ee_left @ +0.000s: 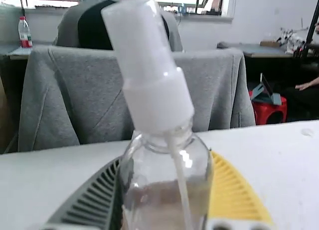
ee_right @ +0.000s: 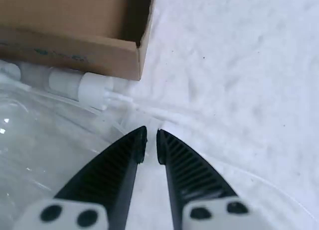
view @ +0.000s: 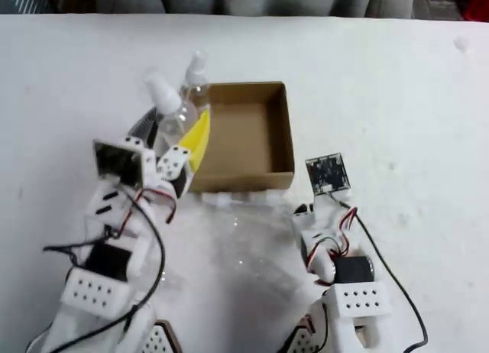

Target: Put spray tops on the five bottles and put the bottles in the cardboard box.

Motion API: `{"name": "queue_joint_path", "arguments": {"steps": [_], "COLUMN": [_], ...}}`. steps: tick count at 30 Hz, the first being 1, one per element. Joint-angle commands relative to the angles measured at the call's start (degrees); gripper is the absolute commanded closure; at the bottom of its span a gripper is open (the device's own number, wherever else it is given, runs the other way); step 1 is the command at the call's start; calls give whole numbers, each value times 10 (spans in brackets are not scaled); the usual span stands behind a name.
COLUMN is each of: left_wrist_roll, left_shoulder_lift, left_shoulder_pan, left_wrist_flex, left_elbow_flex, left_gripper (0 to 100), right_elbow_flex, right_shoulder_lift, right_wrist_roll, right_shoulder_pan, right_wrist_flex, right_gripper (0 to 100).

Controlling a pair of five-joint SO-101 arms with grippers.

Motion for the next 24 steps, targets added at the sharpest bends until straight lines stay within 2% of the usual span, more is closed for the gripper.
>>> {"name": "queue_joint_path", "arguments": {"steps": [1,6,13,20,24], "left_wrist_roll": [-8,-4,-5,-7,-4], "left_shoulder_lift": [119,224,365,503,579], "left_shoulder_pan": [-7,-7,-31,-35,-44], "left_wrist_flex": [-80,-218,-356,-454,-458], "left_elbow_flex": [-47,-34,-38,-61,-107], "left_gripper": [980,980,980,980,980], "right_elbow_flex": [-6,-6,-6,-6,-5], "right_shoulder_lift": [-5,-5,-5,-5,-5], "right_wrist_roll": [4,4,5,8,8], "right_shoulder_pan": [4,4,4,3,3], "right_wrist_flex": [-10,-8,-8,-8,-8], "right_gripper": [982,982,982,982,982]}}
